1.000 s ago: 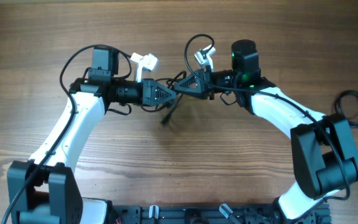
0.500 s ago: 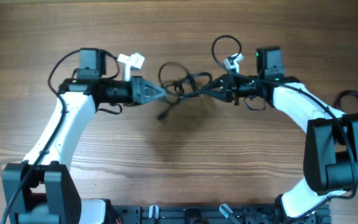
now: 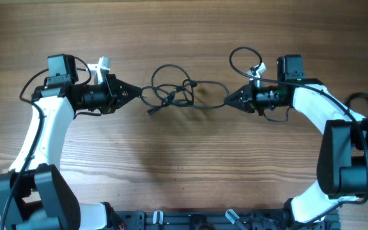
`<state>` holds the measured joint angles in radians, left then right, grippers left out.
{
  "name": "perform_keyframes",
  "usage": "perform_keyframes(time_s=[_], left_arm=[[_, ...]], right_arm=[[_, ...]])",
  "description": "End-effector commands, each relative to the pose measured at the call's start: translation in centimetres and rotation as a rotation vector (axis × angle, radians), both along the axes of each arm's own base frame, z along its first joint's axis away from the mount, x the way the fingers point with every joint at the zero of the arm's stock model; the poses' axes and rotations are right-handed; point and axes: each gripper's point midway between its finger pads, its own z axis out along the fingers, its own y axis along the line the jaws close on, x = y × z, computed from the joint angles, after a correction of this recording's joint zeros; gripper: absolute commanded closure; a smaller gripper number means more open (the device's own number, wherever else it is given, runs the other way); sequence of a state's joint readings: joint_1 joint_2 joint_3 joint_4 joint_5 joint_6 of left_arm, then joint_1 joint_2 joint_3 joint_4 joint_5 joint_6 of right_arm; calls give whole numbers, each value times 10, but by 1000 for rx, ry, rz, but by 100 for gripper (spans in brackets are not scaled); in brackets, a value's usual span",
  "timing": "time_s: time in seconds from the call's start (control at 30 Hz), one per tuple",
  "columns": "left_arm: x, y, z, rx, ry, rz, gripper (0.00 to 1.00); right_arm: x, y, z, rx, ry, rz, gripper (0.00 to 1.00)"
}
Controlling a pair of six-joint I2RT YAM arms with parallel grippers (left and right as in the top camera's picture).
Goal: Untangle cables
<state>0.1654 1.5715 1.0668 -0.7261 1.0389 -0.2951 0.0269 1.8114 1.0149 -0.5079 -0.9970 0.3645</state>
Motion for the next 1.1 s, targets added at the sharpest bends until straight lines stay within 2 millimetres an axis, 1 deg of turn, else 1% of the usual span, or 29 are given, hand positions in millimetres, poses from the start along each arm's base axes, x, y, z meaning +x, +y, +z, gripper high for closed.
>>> perform_keyframes(time_s=[0.0, 0.03, 0.1, 0.13, 0.17, 0.2, 0.3, 0.4, 0.53, 0.6, 0.67, 0.73, 0.8, 0.87, 0.97, 1.0, 1.07], left_arm=[[3, 14, -7, -6, 127, 117, 96], [3, 14, -7, -17, 152, 132, 96], [3, 13, -7, -17, 154, 132, 96], [2, 12, -7, -16, 155, 126, 96], [1, 10, -7, -15, 156, 120, 96], [0, 8, -8, -15, 159, 114, 96], [-4, 1, -9, -21, 188, 104, 96], [-7, -6, -9, -49, 278, 134, 96], [-9, -12, -10, -85, 408, 195, 96], [-9, -14, -14, -77, 463, 232, 96], [-10, -16, -19, -61, 521, 273, 96], [-10, -18, -24, -40, 559, 305, 96], [-9, -22, -24, -39, 567, 312, 96], [-8, -28, -24, -38, 571, 312, 96], [-8, -30, -26, -18, 574, 321, 96], [-8, -32, -26, -21, 582, 322, 96], [-9, -34, -25, -38, 621, 340, 96]], right_arm=[[0, -13, -9, -91, -60, 18, 85], [-2, -13, -10, -95, -61, 24, 78], [-3, -13, -10, -95, -55, 27, 57], [-3, -13, -10, -95, -54, 27, 40], [-4, -13, -10, -95, -52, 28, 32], [-4, -13, -10, -95, -49, 28, 26], [-10, -9, -9, -79, -37, 46, 24], [-23, 5, -2, -22, 0, 87, 22], [-39, 30, 1, 2, 48, 147, 20], [-48, 46, 2, 6, 86, 171, 19], [-52, 62, 2, 8, 105, 188, 18], [-53, 79, 5, 17, 114, 195, 18], [-50, 94, 9, 32, 120, 184, 18], [-44, 114, 17, 63, 109, 169, 18], [-41, 136, 27, 98, 100, 161, 18], [-41, 142, 27, 90, 106, 148, 18], [-39, 150, 17, 22, 128, 86, 19]])
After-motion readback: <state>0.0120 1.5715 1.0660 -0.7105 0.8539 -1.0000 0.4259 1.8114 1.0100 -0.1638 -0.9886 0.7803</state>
